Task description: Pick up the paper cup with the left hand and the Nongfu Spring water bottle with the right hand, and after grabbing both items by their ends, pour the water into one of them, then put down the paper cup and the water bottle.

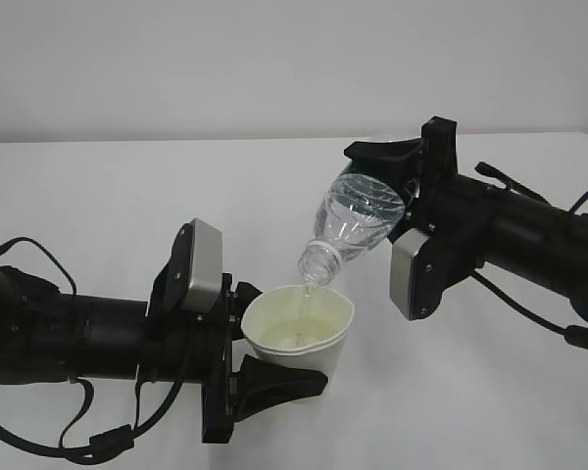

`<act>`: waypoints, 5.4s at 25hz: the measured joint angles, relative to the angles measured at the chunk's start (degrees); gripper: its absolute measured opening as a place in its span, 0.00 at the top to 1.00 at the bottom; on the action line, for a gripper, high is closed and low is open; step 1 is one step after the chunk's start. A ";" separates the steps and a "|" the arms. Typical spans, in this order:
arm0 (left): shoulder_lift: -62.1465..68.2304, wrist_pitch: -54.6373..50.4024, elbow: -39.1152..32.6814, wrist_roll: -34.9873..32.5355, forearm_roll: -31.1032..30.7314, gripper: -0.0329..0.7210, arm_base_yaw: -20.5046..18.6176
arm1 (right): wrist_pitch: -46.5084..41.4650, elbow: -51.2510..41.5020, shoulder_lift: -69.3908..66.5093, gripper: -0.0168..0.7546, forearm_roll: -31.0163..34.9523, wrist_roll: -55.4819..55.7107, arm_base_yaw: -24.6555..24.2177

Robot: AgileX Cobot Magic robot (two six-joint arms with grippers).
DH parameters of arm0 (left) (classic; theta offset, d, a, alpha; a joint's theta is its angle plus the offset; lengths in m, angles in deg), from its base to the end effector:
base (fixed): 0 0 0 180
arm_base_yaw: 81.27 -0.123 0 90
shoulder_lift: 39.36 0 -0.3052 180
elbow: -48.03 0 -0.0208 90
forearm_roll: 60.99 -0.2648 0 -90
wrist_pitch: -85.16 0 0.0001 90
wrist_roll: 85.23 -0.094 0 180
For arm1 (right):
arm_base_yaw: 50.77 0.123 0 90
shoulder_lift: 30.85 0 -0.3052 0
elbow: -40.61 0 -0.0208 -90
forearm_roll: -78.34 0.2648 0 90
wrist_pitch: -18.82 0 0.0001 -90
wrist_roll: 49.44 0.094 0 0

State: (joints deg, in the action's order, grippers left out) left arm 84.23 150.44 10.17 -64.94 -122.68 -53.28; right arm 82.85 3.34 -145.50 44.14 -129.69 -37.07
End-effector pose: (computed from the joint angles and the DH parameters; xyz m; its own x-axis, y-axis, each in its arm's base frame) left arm 0.2506 -0.2183 0.1083 -0.0871 0.2511 -0.9640 0.9909 0.1217 -0.0578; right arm 0.3301 0.1293 0.1730 0.6948 -0.7125 0.0976 0.0419 -0.0953 -0.9946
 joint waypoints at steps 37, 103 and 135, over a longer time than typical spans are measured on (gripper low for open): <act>0.00 -0.07 0.00 0.00 0.00 0.33 0.00 | 0.09 0.00 0.00 0.44 0.00 -0.25 0.00; 0.00 -0.07 0.00 0.00 0.00 0.33 0.00 | 0.39 0.00 0.00 0.44 0.00 -3.28 0.00; 0.00 -0.25 0.00 0.00 -0.13 0.33 0.00 | 0.48 0.00 0.00 0.44 0.00 1.74 0.00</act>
State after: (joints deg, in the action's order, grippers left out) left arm 84.23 150.19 10.17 -64.94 -122.81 -53.28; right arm 83.33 3.34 -145.50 44.14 -127.95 -37.07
